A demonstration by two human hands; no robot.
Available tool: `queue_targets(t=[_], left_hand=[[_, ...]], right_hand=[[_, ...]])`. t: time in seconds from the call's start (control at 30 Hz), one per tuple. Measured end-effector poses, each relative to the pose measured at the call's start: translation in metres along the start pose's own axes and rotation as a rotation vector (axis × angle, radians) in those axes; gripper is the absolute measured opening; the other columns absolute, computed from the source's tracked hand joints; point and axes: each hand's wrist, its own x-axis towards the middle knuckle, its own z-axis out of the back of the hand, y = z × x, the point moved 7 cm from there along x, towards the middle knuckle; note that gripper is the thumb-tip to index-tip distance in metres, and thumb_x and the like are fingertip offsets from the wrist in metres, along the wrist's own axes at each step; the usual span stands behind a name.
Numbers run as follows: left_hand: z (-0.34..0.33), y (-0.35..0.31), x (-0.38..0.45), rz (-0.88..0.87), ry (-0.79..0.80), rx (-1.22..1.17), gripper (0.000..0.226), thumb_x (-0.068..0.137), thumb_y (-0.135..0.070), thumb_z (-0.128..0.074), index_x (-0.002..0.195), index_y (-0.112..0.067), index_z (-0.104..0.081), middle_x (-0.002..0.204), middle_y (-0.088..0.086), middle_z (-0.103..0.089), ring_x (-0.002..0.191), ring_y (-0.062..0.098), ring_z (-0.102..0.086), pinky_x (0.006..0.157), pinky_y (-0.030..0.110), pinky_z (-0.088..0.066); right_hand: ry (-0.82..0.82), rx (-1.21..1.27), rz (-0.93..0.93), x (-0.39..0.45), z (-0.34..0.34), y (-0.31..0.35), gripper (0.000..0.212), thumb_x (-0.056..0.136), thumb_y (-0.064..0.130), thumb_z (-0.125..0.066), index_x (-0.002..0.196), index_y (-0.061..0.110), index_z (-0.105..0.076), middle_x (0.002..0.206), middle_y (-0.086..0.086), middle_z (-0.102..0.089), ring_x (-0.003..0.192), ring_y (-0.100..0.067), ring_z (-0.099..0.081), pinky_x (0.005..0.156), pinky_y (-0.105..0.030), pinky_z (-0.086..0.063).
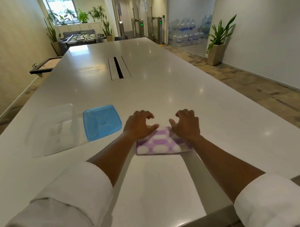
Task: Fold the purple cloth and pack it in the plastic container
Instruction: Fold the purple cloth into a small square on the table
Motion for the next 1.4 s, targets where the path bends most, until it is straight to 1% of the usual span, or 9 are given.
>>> queue_targets(t=[0.17, 0.27, 0.53, 0.77, 0.87, 0.97, 1.1, 1.23, 1.4], left_hand=[[-0.034, -0.021, -0.011, -0.069, 0.107, -0.039, 0.045, 0.093, -0.053, -0.052, 0.13, -0.029, -0.058, 0.135, -0.007, -0.06, 0.124, 0.016, -0.053, 0.101, 0.032, -0.04], [-0.046, -0.021, -0.02, -0.082, 0.136, -0.039, 0.048, 0.097, -0.05, -0.046, 0.135, -0.024, -0.056, 0.139, -0.004, -0.058, 0.127, 0.018, -0.054, 0.103, 0.03, -0.039], [-0.065, -0.021, -0.032, -0.104, 0.245, 0.0, 0.06, 0.102, -0.051, -0.029, 0.154, -0.021, -0.03, 0.163, -0.001, -0.023, 0.151, 0.015, -0.015, 0.122, 0.036, -0.014], [-0.07, -0.019, -0.033, -0.101, 0.267, 0.036, 0.062, 0.102, -0.053, -0.026, 0.155, -0.022, -0.026, 0.163, -0.002, -0.021, 0.151, 0.015, -0.015, 0.123, 0.037, -0.012], [-0.068, -0.018, -0.03, -0.076, 0.262, 0.026, 0.062, 0.1, -0.055, -0.032, 0.152, -0.022, -0.033, 0.16, -0.002, -0.031, 0.149, 0.016, -0.024, 0.121, 0.037, -0.017], [-0.053, -0.022, -0.026, -0.07, 0.123, 0.013, 0.059, 0.091, -0.061, -0.048, 0.14, -0.027, -0.05, 0.142, -0.004, -0.055, 0.132, 0.017, -0.049, 0.112, 0.036, -0.033], [-0.027, -0.032, -0.021, -0.072, -0.044, 0.013, 0.042, 0.079, -0.06, -0.064, 0.111, -0.031, -0.063, 0.107, -0.01, -0.064, 0.101, 0.012, -0.057, 0.089, 0.029, -0.041], [-0.027, -0.022, -0.018, 0.1, 0.075, -0.086, 0.022, 0.08, -0.054, -0.066, 0.089, -0.033, -0.065, 0.086, -0.012, -0.061, 0.084, 0.013, -0.059, 0.068, 0.025, -0.04], [-0.04, -0.016, -0.021, 0.171, 0.169, -0.105, 0.022, 0.084, -0.052, -0.061, 0.088, -0.032, -0.066, 0.092, -0.008, -0.067, 0.085, 0.016, -0.06, 0.07, 0.026, -0.043]], right_hand=[[0.114, -0.08, 0.201, -0.012, -0.019, 0.022, 0.044, 0.096, 0.037, -0.046, 0.129, 0.011, -0.059, 0.134, -0.008, -0.06, 0.129, -0.028, -0.047, 0.102, -0.041, -0.039], [0.206, -0.096, 0.203, -0.022, -0.035, 0.015, 0.05, 0.097, 0.036, -0.032, 0.136, 0.011, -0.052, 0.145, -0.007, -0.051, 0.142, -0.026, -0.035, 0.115, -0.042, -0.028], [0.351, -0.064, 0.099, -0.038, -0.055, -0.009, 0.061, 0.102, 0.047, -0.018, 0.154, 0.015, -0.025, 0.164, -0.006, -0.015, 0.153, -0.019, -0.002, 0.123, -0.046, -0.002], [0.376, -0.022, 0.073, -0.04, -0.057, -0.011, 0.062, 0.102, 0.048, -0.018, 0.153, 0.015, -0.026, 0.164, -0.005, -0.015, 0.153, -0.019, -0.003, 0.122, -0.044, -0.003], [0.345, 0.105, 0.011, -0.035, -0.049, -0.011, 0.056, 0.1, 0.046, -0.033, 0.147, 0.016, -0.039, 0.16, -0.006, -0.027, 0.15, -0.021, -0.017, 0.121, -0.044, -0.014], [0.175, 0.212, -0.128, -0.023, -0.024, -0.018, 0.052, 0.092, 0.043, -0.051, 0.135, 0.015, -0.052, 0.146, -0.009, -0.045, 0.135, -0.026, -0.042, 0.108, -0.042, -0.039], [0.217, 0.077, -0.281, -0.012, -0.008, -0.025, 0.063, 0.085, 0.054, -0.056, 0.128, 0.009, -0.049, 0.131, -0.015, -0.047, 0.125, -0.033, -0.044, 0.095, -0.044, -0.044], [0.34, 0.114, -0.444, -0.013, -0.013, -0.037, 0.073, 0.07, 0.067, -0.066, 0.115, 0.01, -0.057, 0.121, -0.015, -0.054, 0.117, -0.034, -0.052, 0.087, -0.04, -0.046], [0.468, 0.114, -0.444, -0.015, -0.015, -0.031, 0.071, 0.058, 0.069, -0.067, 0.098, 0.01, -0.064, 0.096, -0.009, -0.064, 0.105, -0.029, -0.059, 0.063, -0.03, -0.043]])
